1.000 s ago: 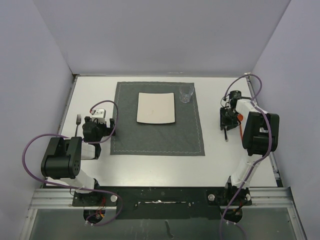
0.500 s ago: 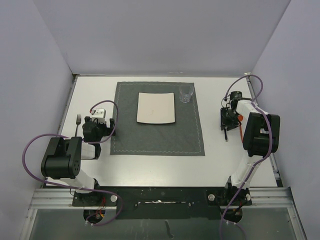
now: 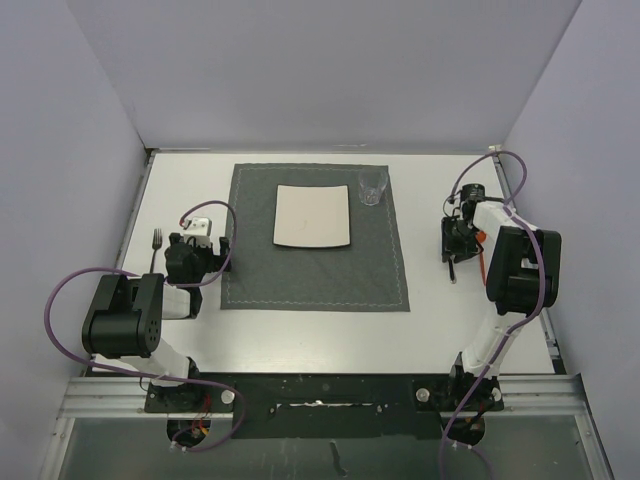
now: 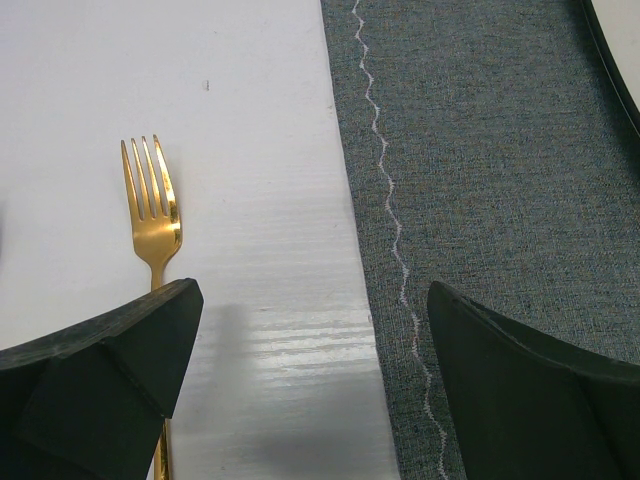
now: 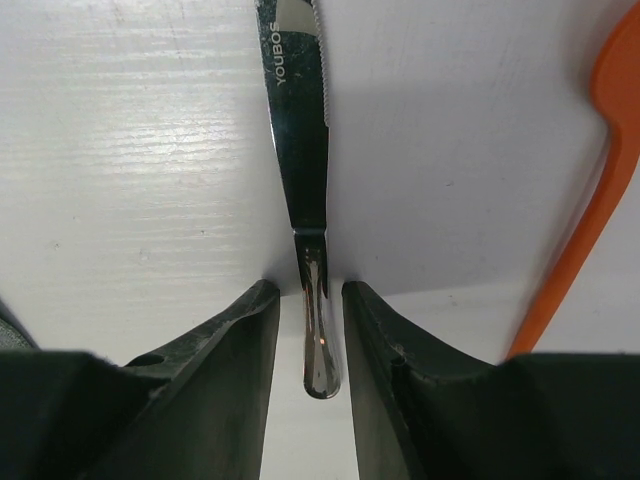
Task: Set the dinner table for one person
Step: Pick up the knife at the center of the board.
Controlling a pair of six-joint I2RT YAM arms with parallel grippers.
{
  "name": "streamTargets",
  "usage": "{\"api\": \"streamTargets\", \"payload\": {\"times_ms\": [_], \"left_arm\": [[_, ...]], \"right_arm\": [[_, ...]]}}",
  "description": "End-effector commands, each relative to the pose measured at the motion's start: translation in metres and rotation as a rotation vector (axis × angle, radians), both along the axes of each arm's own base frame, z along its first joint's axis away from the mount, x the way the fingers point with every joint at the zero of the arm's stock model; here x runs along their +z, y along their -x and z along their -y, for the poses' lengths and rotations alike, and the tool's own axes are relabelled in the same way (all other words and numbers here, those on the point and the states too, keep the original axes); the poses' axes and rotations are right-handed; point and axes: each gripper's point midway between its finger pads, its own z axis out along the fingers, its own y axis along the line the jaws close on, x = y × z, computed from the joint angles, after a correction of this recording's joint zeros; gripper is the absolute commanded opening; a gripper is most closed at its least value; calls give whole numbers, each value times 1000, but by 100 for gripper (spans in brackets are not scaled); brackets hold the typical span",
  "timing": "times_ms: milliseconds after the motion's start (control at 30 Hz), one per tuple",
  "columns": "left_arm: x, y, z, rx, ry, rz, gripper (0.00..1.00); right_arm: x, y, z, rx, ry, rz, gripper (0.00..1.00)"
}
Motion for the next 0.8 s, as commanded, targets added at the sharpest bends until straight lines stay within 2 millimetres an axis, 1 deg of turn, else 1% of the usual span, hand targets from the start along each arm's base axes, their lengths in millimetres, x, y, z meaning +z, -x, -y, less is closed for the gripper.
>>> {"api": "streamTargets", "payload": {"times_ms": [0, 200, 433, 533, 667, 767], "left_arm": [[12, -12, -2, 11, 7, 47, 98], [12, -12, -1, 9, 8, 47, 98], [12, -12, -1, 10, 7, 48, 98], [12, -12, -1, 10, 7, 47, 98], [12, -12, -2, 10, 8, 47, 98], [12, -12, -1, 11, 7, 48, 98]], "right_arm": [[-8, 32, 5, -15, 15, -109, 33], [-9, 33, 6, -15, 17, -113, 33], [-15, 31, 4, -12, 4, -130, 29], [-17, 33, 3, -13, 0, -133, 28], [-22, 35, 1, -14, -8, -149, 24], [-26, 36, 0, -14, -12, -156, 24]]}}
